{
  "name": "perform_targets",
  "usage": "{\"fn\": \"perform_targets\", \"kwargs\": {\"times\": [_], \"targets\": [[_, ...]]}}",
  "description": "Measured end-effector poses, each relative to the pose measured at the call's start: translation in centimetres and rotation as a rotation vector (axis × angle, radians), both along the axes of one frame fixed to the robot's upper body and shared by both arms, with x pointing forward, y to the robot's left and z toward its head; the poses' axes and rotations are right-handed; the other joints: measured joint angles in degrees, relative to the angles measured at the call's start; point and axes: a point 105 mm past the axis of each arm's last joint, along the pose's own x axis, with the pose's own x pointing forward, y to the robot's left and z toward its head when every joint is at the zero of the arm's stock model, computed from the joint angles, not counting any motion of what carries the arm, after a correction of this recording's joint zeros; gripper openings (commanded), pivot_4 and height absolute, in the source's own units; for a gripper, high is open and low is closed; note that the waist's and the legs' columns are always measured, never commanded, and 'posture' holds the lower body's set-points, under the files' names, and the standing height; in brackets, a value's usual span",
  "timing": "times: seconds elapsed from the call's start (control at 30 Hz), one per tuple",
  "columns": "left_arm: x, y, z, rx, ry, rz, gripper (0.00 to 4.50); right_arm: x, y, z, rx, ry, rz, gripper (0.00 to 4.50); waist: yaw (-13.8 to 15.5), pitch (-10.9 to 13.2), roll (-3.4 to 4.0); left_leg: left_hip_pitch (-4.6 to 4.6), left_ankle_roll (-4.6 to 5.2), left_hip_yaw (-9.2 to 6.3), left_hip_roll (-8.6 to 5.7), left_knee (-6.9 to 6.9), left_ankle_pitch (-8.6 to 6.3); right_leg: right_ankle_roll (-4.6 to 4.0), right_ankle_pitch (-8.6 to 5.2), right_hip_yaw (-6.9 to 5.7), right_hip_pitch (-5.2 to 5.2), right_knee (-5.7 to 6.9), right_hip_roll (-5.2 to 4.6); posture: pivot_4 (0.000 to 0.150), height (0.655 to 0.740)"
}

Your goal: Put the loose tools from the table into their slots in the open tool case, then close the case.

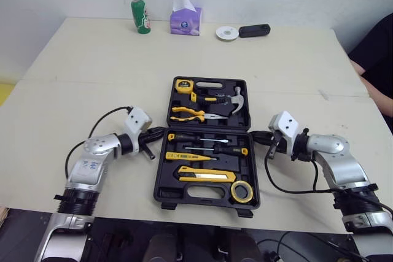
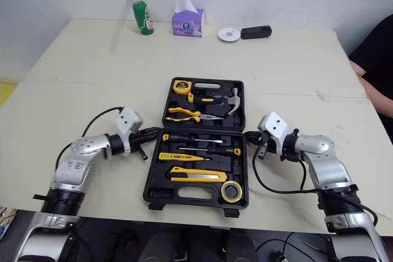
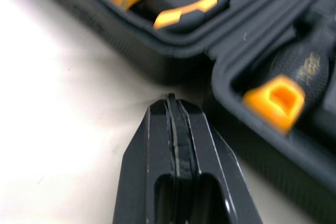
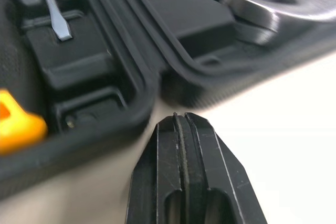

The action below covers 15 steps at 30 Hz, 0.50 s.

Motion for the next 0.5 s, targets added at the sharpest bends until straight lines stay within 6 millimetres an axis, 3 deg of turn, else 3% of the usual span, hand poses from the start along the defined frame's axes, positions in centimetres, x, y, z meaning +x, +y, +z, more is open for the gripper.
{"fn": "perform_targets", "kwargs": {"times": [0.17, 0.23, 0.3, 0.33, 0.4, 0.5], "targets": [[-1.0, 4.1, 0.4, -0.044, 0.024, 0.101, 2.16, -0.3, -3.6, 1.1, 0.024, 0.009, -0.138, 2.30, -0.55, 0.04, 0.07, 0.00, 0.00, -0.09, 0.00, 0.03, -0.01, 0.00, 0.00, -0.02, 0.05, -0.02, -0.06, 0.150, 0.7400], [-1.0, 5.0, 2.2, -0.101, -0.014, 0.124, 3.18, -1.0, -5.6, 1.5, -0.128, 0.000, -0.158, 3.44, -0.36, 0.07, 0.11, -0.04, -0.01, -0.16, 0.00, 0.02, -0.06, 0.00, 0.00, -0.09, 0.05, -0.05, -0.10, 0.150, 0.7400], [-1.1, 5.0, 5.0, -0.219, -0.055, 0.099, 4.12, -1.2, -6.2, 2.5, -0.195, -0.012, -0.164, 4.44, -0.43, 0.07, 0.09, -0.06, -0.04, -0.20, 0.01, 0.02, -0.08, 0.00, 0.00, -0.10, 0.05, -0.07, -0.09, 0.150, 0.7400], [-1.1, 4.8, 6.8, -0.269, -0.084, 0.071, 4.45, -1.1, -5.9, 3.3, -0.198, -0.025, -0.166, 4.50, -0.47, 0.06, 0.07, -0.04, -0.06, -0.21, 0.02, 0.03, -0.08, 0.00, 0.00, -0.12, 0.09, -0.07, -0.08, 0.150, 0.7400], [-0.8, 4.9, 9.3, -0.271, -0.065, 0.047, 4.45, -0.6, -5.0, 4.7, -0.156, -0.009, -0.197, 4.50, -0.77, 0.09, 0.11, -0.01, -0.08, -0.19, 0.01, 0.01, -0.07, 0.00, 0.00, -0.10, 0.08, -0.04, -0.05, 0.150, 0.7400], [-0.3, 5.0, 11.0, -0.256, 0.028, 0.084, 4.45, 0.0, -4.2, 6.8, -0.085, 0.053, -0.260, 4.50, -0.90, 0.10, 0.13, 0.03, -0.09, -0.17, 0.01, -0.06, -0.06, -0.01, -0.01, -0.09, 0.08, -0.01, 0.00, 0.150, 0.7400]]}}
